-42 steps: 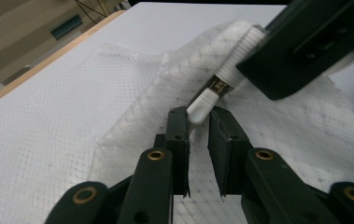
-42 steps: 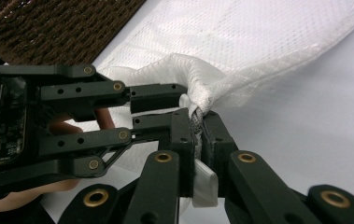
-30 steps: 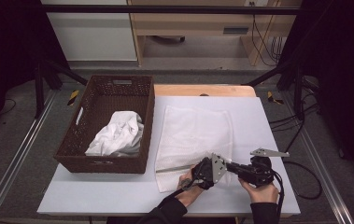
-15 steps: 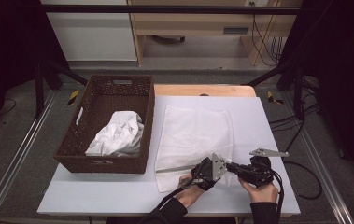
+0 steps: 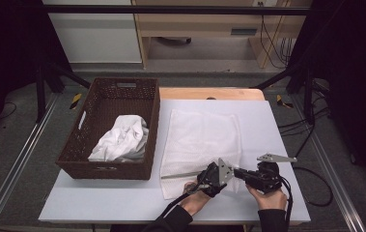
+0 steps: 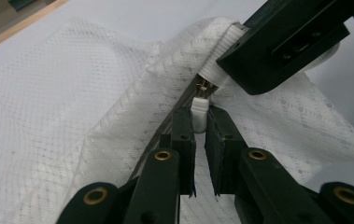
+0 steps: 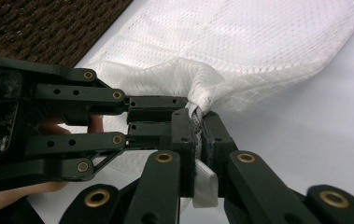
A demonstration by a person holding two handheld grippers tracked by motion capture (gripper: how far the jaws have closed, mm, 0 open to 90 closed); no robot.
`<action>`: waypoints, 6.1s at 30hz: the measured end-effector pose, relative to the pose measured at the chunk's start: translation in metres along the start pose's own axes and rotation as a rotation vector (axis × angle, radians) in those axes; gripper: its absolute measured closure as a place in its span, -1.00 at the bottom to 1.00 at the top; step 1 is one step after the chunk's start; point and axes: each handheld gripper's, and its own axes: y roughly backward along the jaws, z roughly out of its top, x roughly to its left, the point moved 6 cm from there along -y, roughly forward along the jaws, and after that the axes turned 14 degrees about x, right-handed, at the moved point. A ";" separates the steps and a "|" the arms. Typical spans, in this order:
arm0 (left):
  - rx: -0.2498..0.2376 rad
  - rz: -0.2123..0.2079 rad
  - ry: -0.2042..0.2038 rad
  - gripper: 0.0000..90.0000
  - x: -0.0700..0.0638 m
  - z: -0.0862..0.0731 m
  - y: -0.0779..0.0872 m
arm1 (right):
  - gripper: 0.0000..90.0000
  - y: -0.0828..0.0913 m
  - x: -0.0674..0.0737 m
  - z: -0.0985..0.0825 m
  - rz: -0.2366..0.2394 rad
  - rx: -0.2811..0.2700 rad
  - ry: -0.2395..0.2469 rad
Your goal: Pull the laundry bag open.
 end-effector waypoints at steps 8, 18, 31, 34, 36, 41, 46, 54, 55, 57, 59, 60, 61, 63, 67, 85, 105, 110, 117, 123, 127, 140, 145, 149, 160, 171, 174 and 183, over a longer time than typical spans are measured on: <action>0.016 0.002 -0.010 0.81 0.001 0.001 0.003 | 0.92 0.000 0.001 0.002 -0.021 -0.003 0.007; 0.071 0.015 -0.019 0.81 0.007 -0.009 0.001 | 0.92 0.005 -0.001 0.003 -0.027 -0.022 -0.003; 0.095 0.006 -0.030 0.81 0.016 -0.023 0.009 | 0.92 0.009 -0.004 0.004 -0.037 -0.035 -0.008; 0.096 -0.005 -0.013 0.81 0.019 -0.031 0.012 | 0.92 0.013 -0.007 0.004 -0.038 -0.048 -0.016; 0.096 -0.008 -0.017 0.81 0.020 -0.035 0.014 | 0.92 0.012 -0.008 0.004 -0.040 -0.046 -0.020; 0.131 0.010 -0.021 0.81 0.025 -0.048 0.018 | 0.92 0.012 -0.010 0.005 -0.054 -0.045 -0.022; 0.152 0.000 -0.016 0.81 0.032 -0.060 0.024 | 0.92 0.011 -0.011 0.006 -0.058 -0.041 -0.030; 0.154 -0.023 0.017 0.81 0.041 -0.080 0.039 | 0.92 0.011 -0.013 0.008 -0.070 -0.045 -0.022; 0.155 -0.021 0.020 0.81 0.043 -0.082 0.040 | 0.92 0.010 -0.013 0.008 -0.068 -0.048 -0.017; 0.159 -0.017 0.016 0.81 0.044 -0.085 0.043 | 0.92 0.009 -0.011 0.009 -0.076 -0.042 -0.017; 0.159 -0.027 0.024 0.81 0.046 -0.089 0.045 | 0.92 0.008 -0.011 0.010 -0.077 -0.042 -0.017; 0.156 -0.037 0.032 0.81 0.047 -0.090 0.046 | 0.92 0.008 -0.011 0.010 -0.075 -0.044 -0.012; 0.155 -0.038 0.033 0.81 0.047 -0.090 0.046 | 0.92 0.007 -0.010 0.011 -0.071 -0.042 -0.014; 0.159 -0.036 0.027 0.81 0.046 -0.092 0.048 | 0.92 0.006 -0.009 0.011 -0.074 -0.036 -0.011; 0.169 -0.029 0.018 0.81 0.047 -0.096 0.050 | 0.92 0.005 -0.010 0.011 -0.088 -0.032 -0.009; 0.199 -0.007 0.039 0.81 0.066 -0.130 0.070 | 0.92 0.006 -0.017 0.008 -0.104 -0.024 -0.025; 0.259 0.035 0.048 0.81 0.086 -0.158 0.082 | 0.92 0.004 -0.026 0.004 -0.126 -0.023 -0.037; 0.256 0.026 0.056 0.81 0.088 -0.163 0.083 | 0.92 0.005 -0.031 0.001 -0.123 -0.020 -0.066; 0.262 0.018 0.039 0.81 0.087 -0.164 0.085 | 0.92 0.003 -0.033 0.000 -0.132 -0.007 -0.067; 0.261 0.020 0.036 0.80 0.087 -0.164 0.085 | 0.92 0.002 -0.034 -0.001 -0.130 -0.004 -0.074; 0.260 0.011 0.033 0.81 0.086 -0.163 0.084 | 0.92 0.002 -0.035 0.000 -0.130 -0.006 -0.072; 0.267 0.005 0.013 0.81 0.085 -0.162 0.084 | 0.92 0.000 -0.039 -0.001 -0.137 -0.004 -0.081; 0.268 -0.012 0.014 0.81 0.085 -0.162 0.084 | 0.92 -0.001 -0.039 -0.002 -0.138 -0.003 -0.094; 0.273 -0.015 0.009 0.81 0.084 -0.162 0.085 | 0.92 -0.001 -0.042 -0.002 -0.132 -0.003 -0.099; 0.271 -0.008 0.015 0.80 0.083 -0.161 0.084 | 0.91 -0.004 -0.045 -0.005 -0.124 0.006 -0.109; 0.159 -0.002 0.206 0.16 0.071 -0.149 0.097 | 0.01 -0.012 -0.050 -0.019 -0.183 0.008 -0.024; 0.156 -0.007 0.260 0.11 0.064 -0.152 0.095 | -0.10 -0.013 -0.049 -0.021 -0.216 -0.004 0.009; 0.162 0.007 0.315 0.14 0.050 -0.157 0.080 | 0.17 -0.018 -0.049 -0.030 -0.219 0.018 0.016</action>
